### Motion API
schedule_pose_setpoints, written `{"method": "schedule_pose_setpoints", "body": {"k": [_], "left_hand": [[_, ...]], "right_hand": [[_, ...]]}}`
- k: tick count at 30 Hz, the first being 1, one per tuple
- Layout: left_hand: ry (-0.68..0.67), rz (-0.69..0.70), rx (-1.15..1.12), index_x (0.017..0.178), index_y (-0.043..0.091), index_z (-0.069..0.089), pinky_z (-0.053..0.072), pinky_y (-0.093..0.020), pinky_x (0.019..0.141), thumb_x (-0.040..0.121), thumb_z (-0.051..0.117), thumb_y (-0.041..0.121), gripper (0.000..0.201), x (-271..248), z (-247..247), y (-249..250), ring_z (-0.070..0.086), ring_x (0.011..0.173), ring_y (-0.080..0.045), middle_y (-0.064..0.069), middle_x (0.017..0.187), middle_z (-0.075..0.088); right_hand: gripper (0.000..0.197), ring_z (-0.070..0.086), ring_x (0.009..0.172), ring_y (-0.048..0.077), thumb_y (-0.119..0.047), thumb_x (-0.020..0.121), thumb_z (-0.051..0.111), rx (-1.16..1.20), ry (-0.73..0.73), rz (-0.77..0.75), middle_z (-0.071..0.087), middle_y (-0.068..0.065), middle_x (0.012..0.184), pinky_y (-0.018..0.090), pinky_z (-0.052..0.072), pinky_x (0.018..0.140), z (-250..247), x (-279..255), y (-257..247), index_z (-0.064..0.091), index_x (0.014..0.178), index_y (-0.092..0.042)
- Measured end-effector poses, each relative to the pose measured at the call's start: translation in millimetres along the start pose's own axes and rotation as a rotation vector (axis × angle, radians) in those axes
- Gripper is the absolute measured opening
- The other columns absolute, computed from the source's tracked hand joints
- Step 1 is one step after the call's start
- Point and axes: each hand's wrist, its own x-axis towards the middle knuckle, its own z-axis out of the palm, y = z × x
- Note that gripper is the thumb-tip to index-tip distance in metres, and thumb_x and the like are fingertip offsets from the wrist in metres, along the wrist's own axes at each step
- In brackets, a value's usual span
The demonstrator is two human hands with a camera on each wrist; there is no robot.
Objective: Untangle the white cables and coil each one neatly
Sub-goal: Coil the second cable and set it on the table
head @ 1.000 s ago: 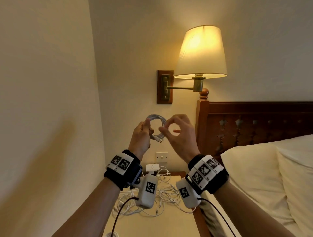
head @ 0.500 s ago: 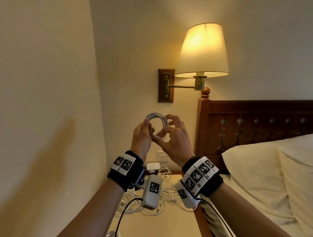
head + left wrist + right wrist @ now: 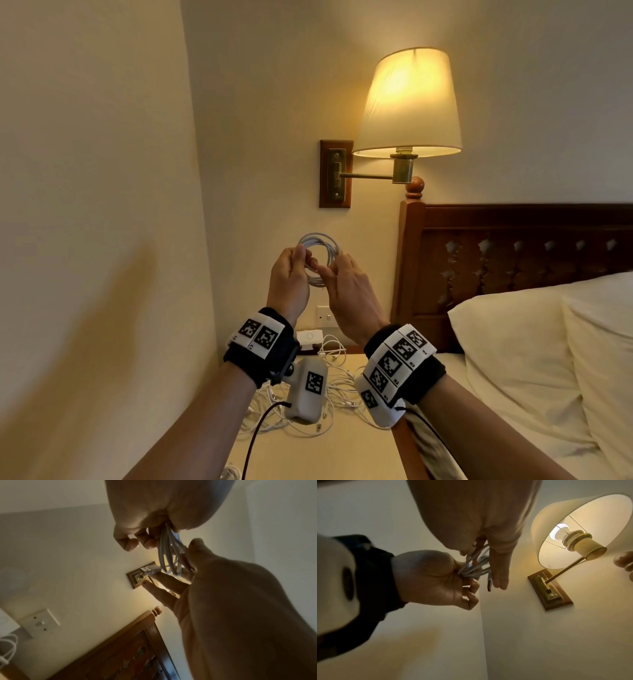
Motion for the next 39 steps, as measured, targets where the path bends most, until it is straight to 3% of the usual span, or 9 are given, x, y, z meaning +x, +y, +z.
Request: {"method": "schedule_pose_setpoints", "body": {"k": [4, 6, 13, 18, 23, 26, 28, 35, 39], "left_hand": [[0.025, -0.130, -0.101, 0.096, 0.013, 0.056, 0.040, -0.023, 0.064, 0.105, 0.032, 0.033, 0.033, 3.0, 2.0, 4.0, 0.052, 0.070, -0.011, -0.001, 0.077, 0.055], [0.035, -0.141, -0.111, 0.101, 0.013, 0.057, 0.041, -0.024, 0.065, 0.105, 0.031, 0.033, 0.033, 3.1, 2.5, 5.4, 0.051, 0.069, -0.011, 0.000, 0.075, 0.054], [0.039, -0.173, -0.122, 0.109, 0.012, 0.060, 0.044, -0.023, 0.065, 0.105, 0.031, 0.033, 0.037, 2.7, 5.7, 5.4, 0.050, 0.069, -0.011, 0.000, 0.076, 0.051], [0.034, -0.279, -0.195, 0.107, 0.008, 0.064, 0.047, -0.029, 0.068, 0.105, 0.032, 0.035, 0.042, 4.3, 5.5, 0.6, 0.056, 0.071, -0.014, -0.002, 0.078, 0.059], [-0.080, -0.415, -0.507, 0.105, 0.006, 0.063, 0.047, -0.037, 0.070, 0.104, 0.037, 0.033, 0.037, 5.7, -1.2, 8.0, 0.053, 0.067, -0.015, 0.003, 0.059, 0.050], [-0.107, -0.390, -0.503, 0.102, 0.009, 0.061, 0.039, -0.032, 0.065, 0.103, 0.038, 0.036, 0.036, 8.2, -3.7, 12.5, 0.041, 0.056, -0.011, 0.006, 0.055, 0.041], [-0.100, -0.319, -0.348, 0.090, 0.015, 0.060, 0.034, -0.028, 0.062, 0.103, 0.036, 0.038, 0.035, 9.9, -3.9, 15.8, 0.036, 0.053, -0.010, 0.007, 0.056, 0.038], [-0.158, -0.209, -0.157, 0.073, 0.021, 0.049, 0.032, -0.027, 0.060, 0.104, 0.032, 0.039, 0.039, 10.4, -6.2, 16.2, 0.032, 0.053, -0.011, 0.008, 0.054, 0.035], [-0.155, -0.186, -0.142, 0.073, 0.019, 0.050, 0.033, -0.029, 0.063, 0.103, 0.033, 0.039, 0.040, 10.7, -7.3, 13.8, 0.033, 0.056, -0.013, 0.006, 0.056, 0.035]], "right_hand": [[0.013, 0.058, 0.091, 0.017, -0.025, 0.102, 0.043, 0.032, -0.033, -0.052, 0.051, 0.017, 0.125, 0.010, 0.042, 0.071, 4.3, 0.7, 5.2, 0.044, 0.099, -0.013], [0.012, 0.056, 0.116, 0.022, -0.027, 0.102, 0.043, 0.065, -0.070, -0.064, 0.031, 0.016, 0.153, 0.025, 0.048, 0.090, 4.8, 2.3, 9.5, 0.044, 0.099, -0.016], [0.008, 0.010, 0.150, 0.020, -0.029, 0.100, 0.048, 0.188, -0.117, -0.086, 0.002, 0.003, 0.164, 0.049, 0.042, 0.108, 6.1, -4.2, 13.8, 0.042, 0.095, -0.030], [0.017, 0.038, 0.112, -0.031, -0.015, 0.098, 0.054, 0.303, -0.127, -0.118, 0.003, -0.002, 0.160, 0.009, 0.051, 0.077, 0.1, -9.0, 17.6, 0.050, 0.103, 0.000], [0.007, 0.035, 0.142, 0.015, -0.033, 0.094, 0.059, 0.232, -0.097, -0.121, 0.019, -0.005, 0.161, 0.045, 0.048, 0.103, 2.4, -6.4, 26.9, 0.053, 0.096, -0.035], [0.011, 0.025, 0.139, -0.010, -0.024, 0.090, 0.067, 0.288, -0.033, -0.112, 0.034, -0.005, 0.153, 0.022, 0.039, 0.108, -3.1, -7.1, 26.4, 0.061, 0.095, -0.017], [0.016, 0.024, 0.134, -0.014, -0.019, 0.087, 0.070, 0.358, -0.043, -0.084, 0.030, -0.008, 0.154, 0.003, 0.038, 0.093, -7.6, -10.4, 19.0, 0.061, 0.100, -0.017], [0.053, 0.064, 0.106, 0.012, -0.034, 0.085, 0.071, 0.704, 0.047, 0.368, 0.063, 0.004, 0.125, 0.037, 0.057, 0.087, -11.3, -0.3, 10.5, 0.041, 0.126, -0.017], [0.044, 0.071, 0.097, 0.017, -0.026, 0.087, 0.070, 0.873, -0.094, 0.495, 0.075, 0.006, 0.102, 0.039, 0.056, 0.087, -16.0, 11.4, 13.1, 0.051, 0.126, -0.015]]}}
